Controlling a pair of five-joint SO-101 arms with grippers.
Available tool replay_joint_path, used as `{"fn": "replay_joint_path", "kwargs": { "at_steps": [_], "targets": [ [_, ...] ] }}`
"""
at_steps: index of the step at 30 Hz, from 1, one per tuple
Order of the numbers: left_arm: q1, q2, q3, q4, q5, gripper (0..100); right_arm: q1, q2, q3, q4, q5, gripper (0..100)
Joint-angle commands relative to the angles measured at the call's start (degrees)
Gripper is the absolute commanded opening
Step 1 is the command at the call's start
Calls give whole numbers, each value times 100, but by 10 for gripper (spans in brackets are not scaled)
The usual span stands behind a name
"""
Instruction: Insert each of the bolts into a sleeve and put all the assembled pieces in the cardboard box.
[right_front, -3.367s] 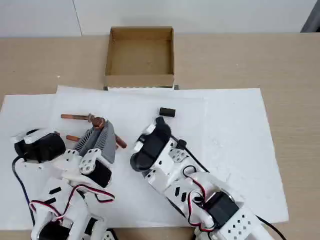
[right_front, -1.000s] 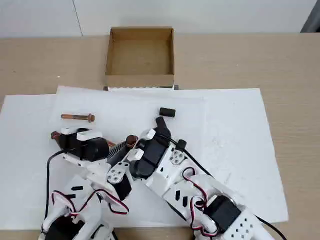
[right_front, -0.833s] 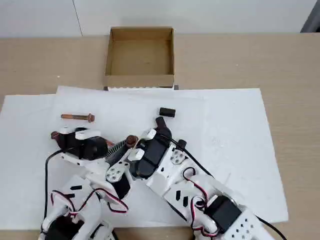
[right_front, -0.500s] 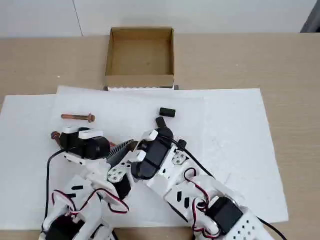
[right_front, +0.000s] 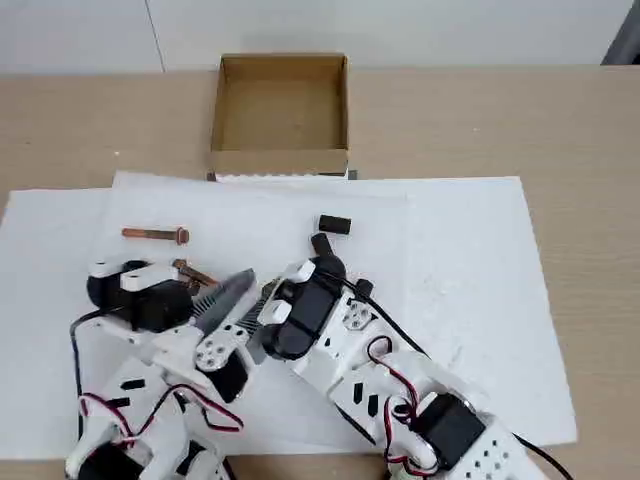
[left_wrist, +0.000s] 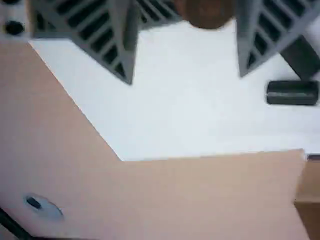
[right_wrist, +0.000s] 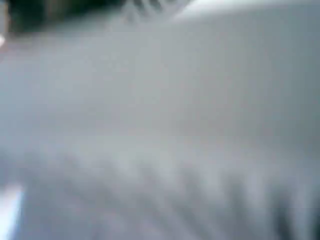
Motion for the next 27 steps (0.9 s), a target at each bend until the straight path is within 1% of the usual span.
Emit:
{"fn": "replay_joint_path", "kwargs": {
  "at_steps": [1, 3, 6, 11, 15, 19, 23, 27],
  "targets": [
    [-334, -26, -251, 0, -299, 129, 4, -127, -70, -127, 62, 2],
    [-571, -35, -251, 0, -484, 100, 40, -127, -70, -127, 53, 2],
    [-888, -35, -242, 18, -774, 2, 321, -127, -70, -127, 53, 2],
    [-1415, -44, -163, 26, -1363, 6, 1191, -127, -70, -127, 44, 2],
    [-1978, -44, 338, 26, -1881, 6, 1982, -127, -70, -127, 26, 2],
    [-2532, -44, 778, 26, -2154, 6, 2756, -92, -53, 22, 18, 3],
    [-2664, -44, 1349, 26, -2198, 6, 3336, -136, 229, 409, 9, 4],
    [-2646, -44, 1912, 0, -2356, 6, 3547, -110, 334, 541, -105, 4]
  ]
}}
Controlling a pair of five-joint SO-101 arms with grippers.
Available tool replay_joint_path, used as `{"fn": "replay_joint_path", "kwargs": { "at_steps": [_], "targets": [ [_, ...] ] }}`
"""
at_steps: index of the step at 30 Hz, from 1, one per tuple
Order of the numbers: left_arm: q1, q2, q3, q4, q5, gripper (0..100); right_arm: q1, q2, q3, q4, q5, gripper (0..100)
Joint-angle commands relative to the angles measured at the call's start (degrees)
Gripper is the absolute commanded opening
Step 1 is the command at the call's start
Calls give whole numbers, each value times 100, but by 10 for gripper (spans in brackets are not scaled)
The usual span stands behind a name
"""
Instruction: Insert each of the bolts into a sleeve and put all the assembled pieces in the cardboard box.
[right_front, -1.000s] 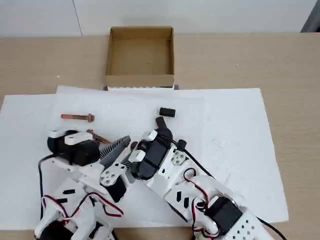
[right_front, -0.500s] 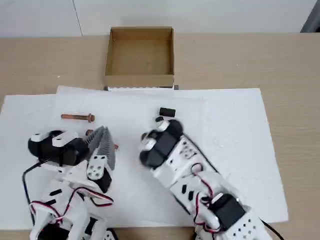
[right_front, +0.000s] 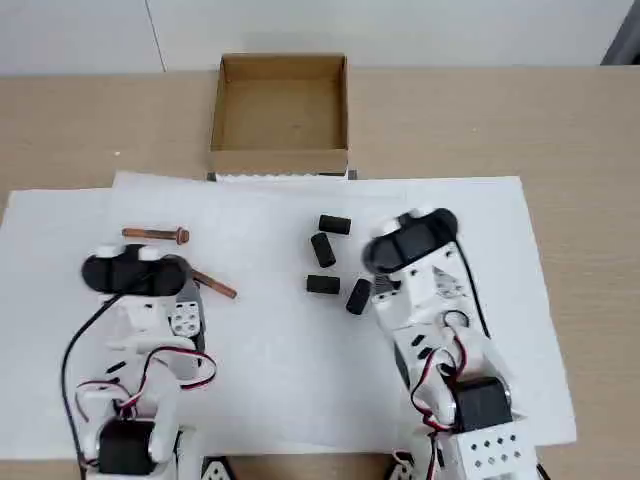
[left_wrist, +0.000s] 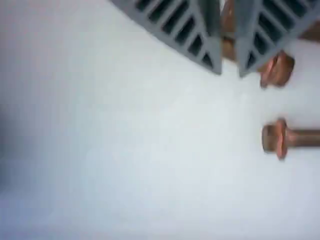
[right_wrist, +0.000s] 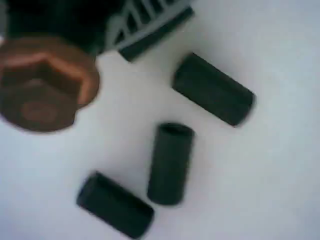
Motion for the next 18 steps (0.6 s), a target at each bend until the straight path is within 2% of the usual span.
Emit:
{"fn": "replay_joint_path", "kwargs": {
  "at_steps": [1, 9, 13, 18],
  "targets": [
    [-26, -44, 321, -18, -70, 6, 136, -57, -88, -31, -246, 4],
    [-18, -35, 585, 9, -70, 6, 127, 470, -782, -154, -844, 2],
    [-18, -44, 892, 0, -149, 6, 57, 1886, -2101, -145, -1213, 2],
    [-18, -44, 901, -18, -176, 6, 4, 3855, -3895, -145, -1222, 2]
  ]
}}
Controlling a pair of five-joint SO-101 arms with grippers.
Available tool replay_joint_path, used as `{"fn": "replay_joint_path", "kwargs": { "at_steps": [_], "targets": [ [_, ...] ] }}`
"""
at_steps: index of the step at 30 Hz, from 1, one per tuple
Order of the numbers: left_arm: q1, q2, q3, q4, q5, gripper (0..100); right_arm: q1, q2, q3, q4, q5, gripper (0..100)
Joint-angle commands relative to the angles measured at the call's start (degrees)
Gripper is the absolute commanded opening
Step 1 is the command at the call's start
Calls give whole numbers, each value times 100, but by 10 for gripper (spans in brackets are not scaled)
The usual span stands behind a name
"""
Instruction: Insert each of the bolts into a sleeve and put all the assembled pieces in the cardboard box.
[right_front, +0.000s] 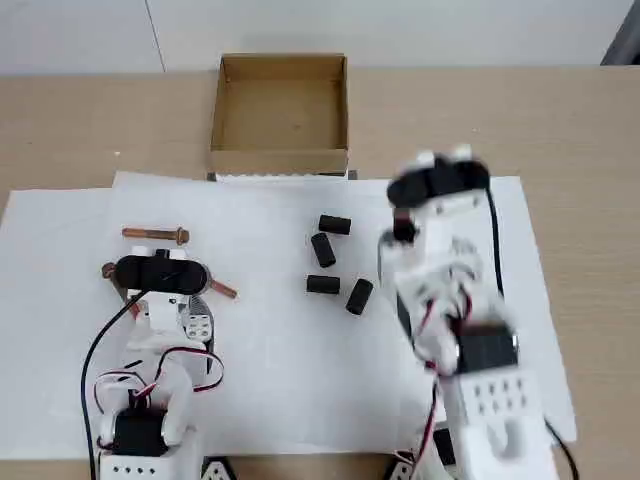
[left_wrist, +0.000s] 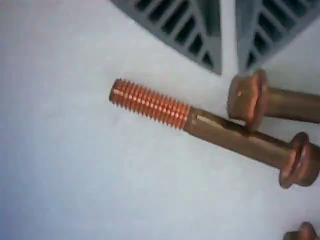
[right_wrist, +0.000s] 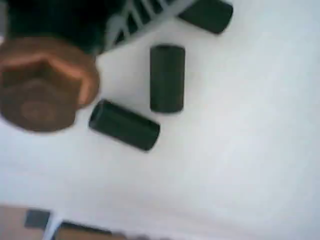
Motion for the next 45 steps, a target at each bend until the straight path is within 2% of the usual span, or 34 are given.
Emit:
{"fn": "replay_joint_path", "kwargs": {
  "at_steps": [1, 16, 25, 35, 41, 45],
  "targets": [
    [-18, -44, -31, -18, -53, 6, -84, 1341, -1600, -145, -44, 2],
    [-18, -44, -31, -18, -53, 6, -233, 6105, -6426, -198, 1284, 3],
    [-18, -44, -31, -18, -53, 6, -418, 8259, -8703, -769, 1837, 3],
    [-18, -44, -31, -18, -53, 6, -567, 9640, -9714, -910, 1943, 6],
    [-18, -44, -31, -18, -53, 6, -567, 9930, -9723, -884, 1925, 156],
    [-18, -44, -31, -18, -53, 6, -567, 9921, -9723, -875, 1925, 151]
  ]
}}
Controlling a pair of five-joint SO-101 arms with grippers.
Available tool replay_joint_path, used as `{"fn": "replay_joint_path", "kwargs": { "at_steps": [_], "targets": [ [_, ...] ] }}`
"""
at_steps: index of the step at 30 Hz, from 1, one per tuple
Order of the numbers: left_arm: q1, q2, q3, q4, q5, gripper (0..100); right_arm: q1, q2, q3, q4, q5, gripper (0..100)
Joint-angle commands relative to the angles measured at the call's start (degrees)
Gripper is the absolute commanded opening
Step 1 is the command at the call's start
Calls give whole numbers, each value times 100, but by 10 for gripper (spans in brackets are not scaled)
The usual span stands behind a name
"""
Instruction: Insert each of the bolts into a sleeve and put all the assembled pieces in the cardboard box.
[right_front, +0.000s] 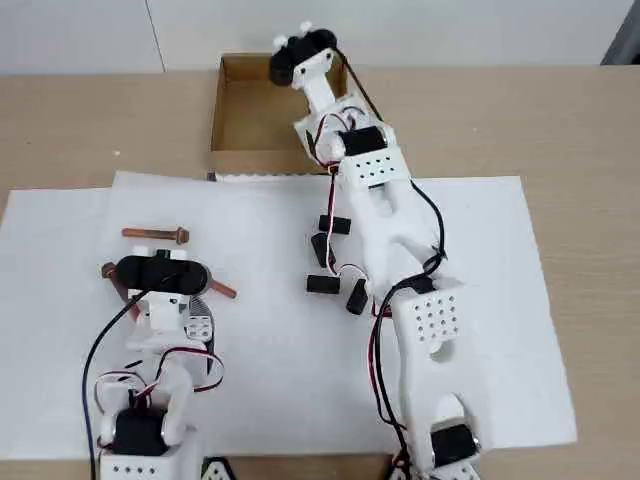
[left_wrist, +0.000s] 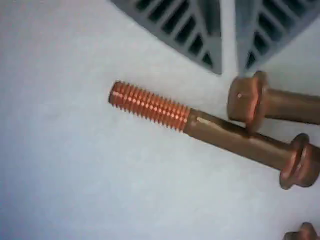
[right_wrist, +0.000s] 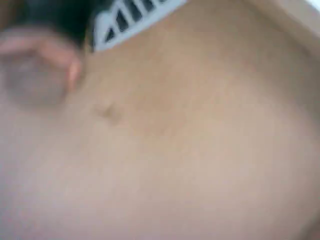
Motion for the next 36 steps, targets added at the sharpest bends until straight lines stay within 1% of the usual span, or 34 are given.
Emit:
{"fn": "replay_joint_path", "kwargs": {
  "at_steps": [1, 5, 15, 21, 27, 32, 36],
  "targets": [
    [-18, -44, -40, -18, -35, 6, -13, -163, -308, -119, 44, 143],
    [-18, -44, -40, -18, -35, 6, -4, -391, -308, 22, 44, 110],
    [-26, -44, -40, -18, -35, 6, -13, -1402, -308, 1393, 44, 6],
    [-35, -44, -40, -18, -35, 6, -22, -1991, -308, 2519, 9, 3],
    [-35, -44, -40, -18, -35, 6, -22, -2492, -308, 3301, 9, 3],
    [-35, -44, -40, -18, -35, 6, -22, -2870, -308, 3978, -281, 4],
    [-26, -44, -40, -18, -35, 6, -22, -3196, -308, 4699, -308, 4]
  ]
}}
